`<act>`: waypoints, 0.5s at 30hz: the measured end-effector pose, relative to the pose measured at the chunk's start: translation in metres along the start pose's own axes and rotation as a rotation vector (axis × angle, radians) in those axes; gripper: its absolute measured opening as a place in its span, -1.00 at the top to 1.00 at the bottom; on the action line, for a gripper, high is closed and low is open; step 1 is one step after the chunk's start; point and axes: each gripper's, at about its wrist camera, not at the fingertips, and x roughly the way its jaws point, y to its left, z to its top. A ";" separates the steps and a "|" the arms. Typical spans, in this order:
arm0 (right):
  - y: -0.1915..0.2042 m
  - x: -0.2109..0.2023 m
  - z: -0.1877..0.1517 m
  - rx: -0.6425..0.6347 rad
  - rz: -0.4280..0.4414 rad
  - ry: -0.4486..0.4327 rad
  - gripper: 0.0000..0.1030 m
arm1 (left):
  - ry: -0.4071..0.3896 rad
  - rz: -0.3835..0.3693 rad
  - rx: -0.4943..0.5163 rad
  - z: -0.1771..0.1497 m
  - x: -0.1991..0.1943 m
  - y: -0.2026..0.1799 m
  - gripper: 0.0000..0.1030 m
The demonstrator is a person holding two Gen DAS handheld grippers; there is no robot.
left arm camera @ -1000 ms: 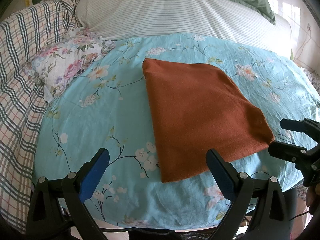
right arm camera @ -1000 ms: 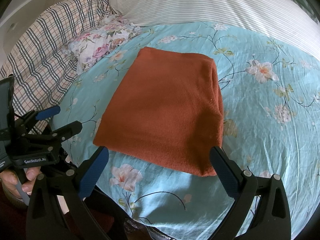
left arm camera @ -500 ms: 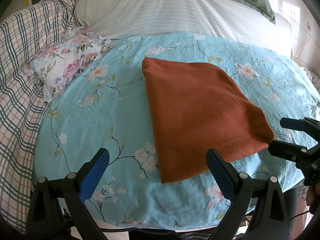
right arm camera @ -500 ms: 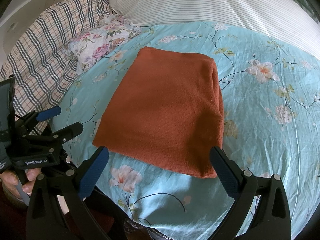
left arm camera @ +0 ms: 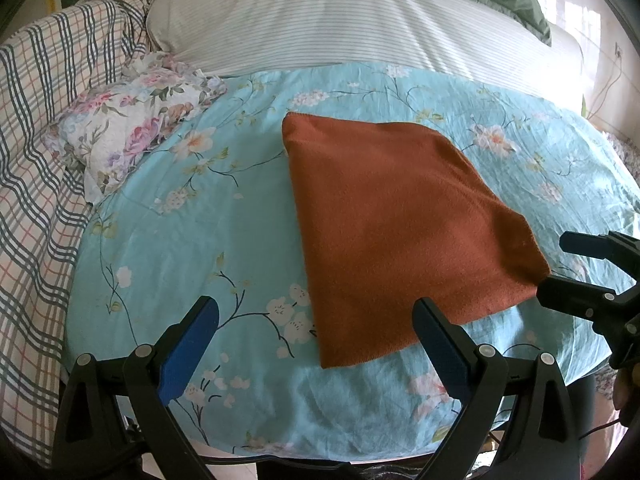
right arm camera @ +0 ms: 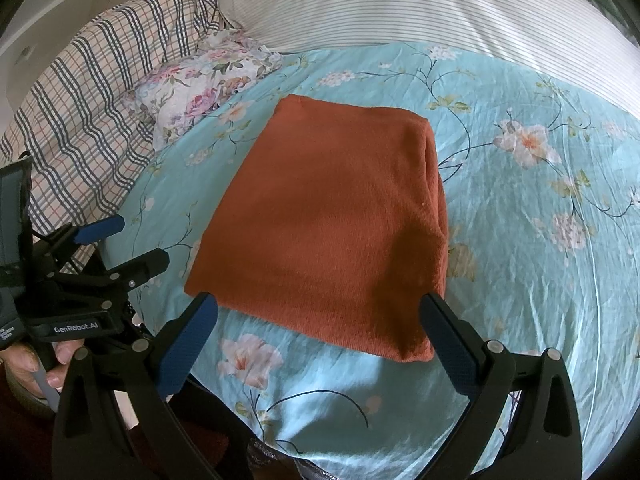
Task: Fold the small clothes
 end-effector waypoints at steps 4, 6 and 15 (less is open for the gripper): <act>-0.002 0.004 0.007 -0.001 0.005 0.001 -0.96 | -0.002 0.001 -0.001 0.000 0.000 0.000 -0.90; -0.004 0.007 0.012 -0.005 0.005 -0.004 -0.96 | -0.003 0.001 -0.001 0.001 0.001 0.000 -0.90; -0.022 0.025 0.028 0.024 -0.012 -0.019 -0.96 | 0.002 0.021 -0.012 0.022 0.028 0.010 -0.90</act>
